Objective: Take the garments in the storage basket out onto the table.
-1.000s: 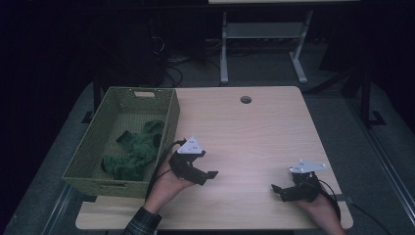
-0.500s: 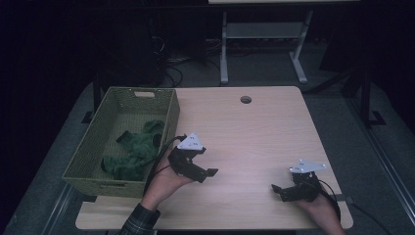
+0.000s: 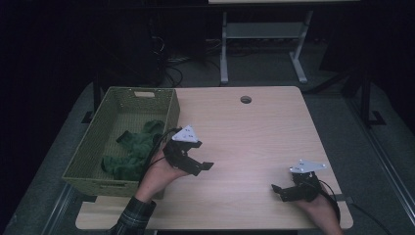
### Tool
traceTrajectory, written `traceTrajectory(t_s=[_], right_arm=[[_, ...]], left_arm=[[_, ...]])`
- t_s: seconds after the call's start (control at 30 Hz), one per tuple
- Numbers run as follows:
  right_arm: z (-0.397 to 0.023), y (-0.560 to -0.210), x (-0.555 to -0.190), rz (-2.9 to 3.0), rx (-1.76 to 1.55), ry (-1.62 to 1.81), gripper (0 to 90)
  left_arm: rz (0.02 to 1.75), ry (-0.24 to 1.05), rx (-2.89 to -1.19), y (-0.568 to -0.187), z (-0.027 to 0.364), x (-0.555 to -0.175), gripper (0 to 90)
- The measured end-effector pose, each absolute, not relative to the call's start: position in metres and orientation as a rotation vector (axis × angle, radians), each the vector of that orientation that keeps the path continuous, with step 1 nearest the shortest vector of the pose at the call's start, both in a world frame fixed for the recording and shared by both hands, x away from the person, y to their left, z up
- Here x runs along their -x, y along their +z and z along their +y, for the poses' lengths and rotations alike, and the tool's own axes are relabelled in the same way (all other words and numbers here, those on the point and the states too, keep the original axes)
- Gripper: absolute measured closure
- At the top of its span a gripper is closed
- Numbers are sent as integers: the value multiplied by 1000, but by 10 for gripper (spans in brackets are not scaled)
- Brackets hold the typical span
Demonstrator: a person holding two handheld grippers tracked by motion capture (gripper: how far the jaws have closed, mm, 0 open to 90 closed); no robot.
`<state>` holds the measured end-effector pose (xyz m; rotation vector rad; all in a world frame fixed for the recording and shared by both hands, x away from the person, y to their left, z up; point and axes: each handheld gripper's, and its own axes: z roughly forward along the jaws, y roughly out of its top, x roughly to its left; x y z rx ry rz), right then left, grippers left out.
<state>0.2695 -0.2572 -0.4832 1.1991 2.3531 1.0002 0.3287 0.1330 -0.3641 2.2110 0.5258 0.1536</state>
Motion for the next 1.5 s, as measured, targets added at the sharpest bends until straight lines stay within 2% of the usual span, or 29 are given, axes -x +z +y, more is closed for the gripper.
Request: traceTrajectory(t_s=[1.0, 1.37, 1.4, 1.5], right_arm=[[-257, -483, -270, 2352, -1195, 1000, 28], [-257, -483, -270, 2352, -1196, 1000, 29], [-257, -483, -270, 2352, -1196, 1001, 29], [-257, -483, -270, 2352, -1196, 1000, 29]], left_arm=[[644, 286, -2173, -335, 206, -334, 148], [705, 328, -2174, -333, 231, -335, 165], [716, 330, -2163, -333, 237, -336, 207], [735, 342, -2162, -333, 241, -336, 210]])
